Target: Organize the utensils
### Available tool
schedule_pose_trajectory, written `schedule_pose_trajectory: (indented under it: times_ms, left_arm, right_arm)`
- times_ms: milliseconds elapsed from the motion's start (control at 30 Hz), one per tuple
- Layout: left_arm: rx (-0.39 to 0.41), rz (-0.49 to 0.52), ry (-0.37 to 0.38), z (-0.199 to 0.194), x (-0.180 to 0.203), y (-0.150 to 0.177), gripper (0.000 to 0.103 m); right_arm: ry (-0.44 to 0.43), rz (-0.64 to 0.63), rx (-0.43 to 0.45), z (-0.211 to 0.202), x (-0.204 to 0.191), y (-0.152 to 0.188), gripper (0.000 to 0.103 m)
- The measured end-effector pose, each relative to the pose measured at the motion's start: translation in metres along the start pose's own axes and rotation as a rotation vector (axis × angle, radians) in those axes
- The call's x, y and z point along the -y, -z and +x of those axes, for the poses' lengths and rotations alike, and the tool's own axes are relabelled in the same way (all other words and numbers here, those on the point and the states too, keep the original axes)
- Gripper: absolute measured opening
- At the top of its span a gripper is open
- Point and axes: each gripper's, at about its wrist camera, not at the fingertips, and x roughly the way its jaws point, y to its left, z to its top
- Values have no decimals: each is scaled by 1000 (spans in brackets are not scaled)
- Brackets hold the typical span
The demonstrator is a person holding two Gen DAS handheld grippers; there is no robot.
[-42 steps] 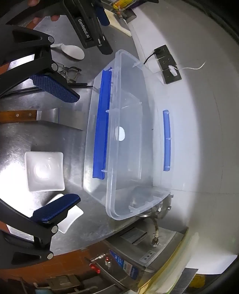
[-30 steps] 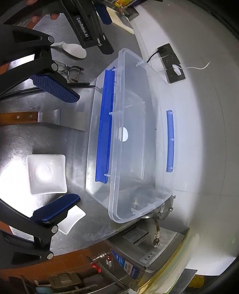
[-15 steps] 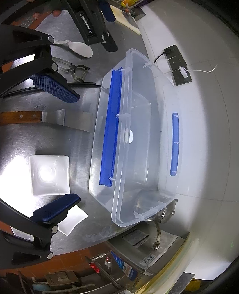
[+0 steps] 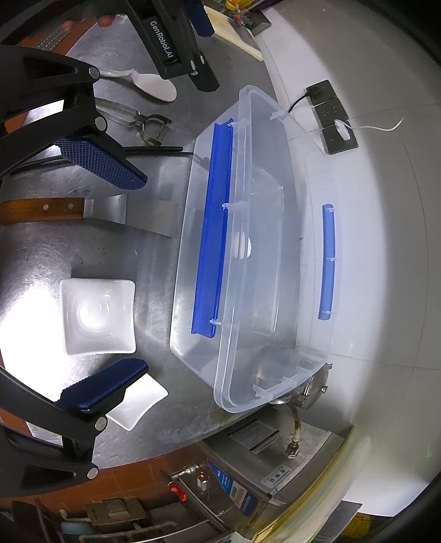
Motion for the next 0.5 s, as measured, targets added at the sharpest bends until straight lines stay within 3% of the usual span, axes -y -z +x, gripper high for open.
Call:
schedule_pose_trajectory:
  times_ms: [500]
  left_arm:
    - [-15, -10, -13, 1, -2, 6, 96]
  right_arm:
    - [-4, -19, -13, 2, -3, 2, 99]
